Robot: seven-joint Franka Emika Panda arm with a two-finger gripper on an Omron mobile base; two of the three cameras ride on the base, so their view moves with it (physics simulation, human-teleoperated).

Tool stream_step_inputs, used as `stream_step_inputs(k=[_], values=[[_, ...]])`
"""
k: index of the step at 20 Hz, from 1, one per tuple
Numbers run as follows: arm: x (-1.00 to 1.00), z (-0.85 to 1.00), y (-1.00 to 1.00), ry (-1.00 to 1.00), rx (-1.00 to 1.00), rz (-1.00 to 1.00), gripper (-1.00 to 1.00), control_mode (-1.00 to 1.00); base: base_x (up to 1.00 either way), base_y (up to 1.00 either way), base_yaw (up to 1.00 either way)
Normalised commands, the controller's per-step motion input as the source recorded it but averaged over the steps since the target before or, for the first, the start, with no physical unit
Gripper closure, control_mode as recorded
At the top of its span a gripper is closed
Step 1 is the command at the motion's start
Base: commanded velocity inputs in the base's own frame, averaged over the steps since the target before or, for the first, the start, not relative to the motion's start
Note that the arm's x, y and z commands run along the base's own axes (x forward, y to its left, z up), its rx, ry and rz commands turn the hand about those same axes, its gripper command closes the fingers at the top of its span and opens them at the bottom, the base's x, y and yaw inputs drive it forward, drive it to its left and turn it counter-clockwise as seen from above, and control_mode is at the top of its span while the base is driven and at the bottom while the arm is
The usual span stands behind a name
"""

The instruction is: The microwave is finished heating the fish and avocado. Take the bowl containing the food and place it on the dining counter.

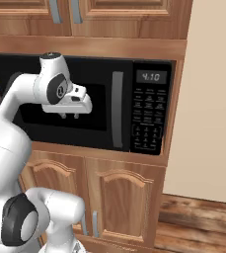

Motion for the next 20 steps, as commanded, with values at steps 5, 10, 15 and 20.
stream_step_inputs(k=[5, 10, 15, 20], values=[[-0.59, -0.01, 0.0, -0.07, -0.01, 0.01, -1.0, -1.0, 0.0, 0.0, 0.0], [-0.61, -0.03, -0.1, -0.07, 0.01, 0.0, -1.0, -1.0, 0.0, 0.0, 0.0], [0.0, 0.0, 0.0, 0.0, 0.0, 0.0, -1.0, -1.0, 0.0, 0.0, 0.0], [-0.07, 0.0, -0.22, 0.0, 0.0, 0.0, -1.0, 1.0, -0.03, -0.11, 0.0]])
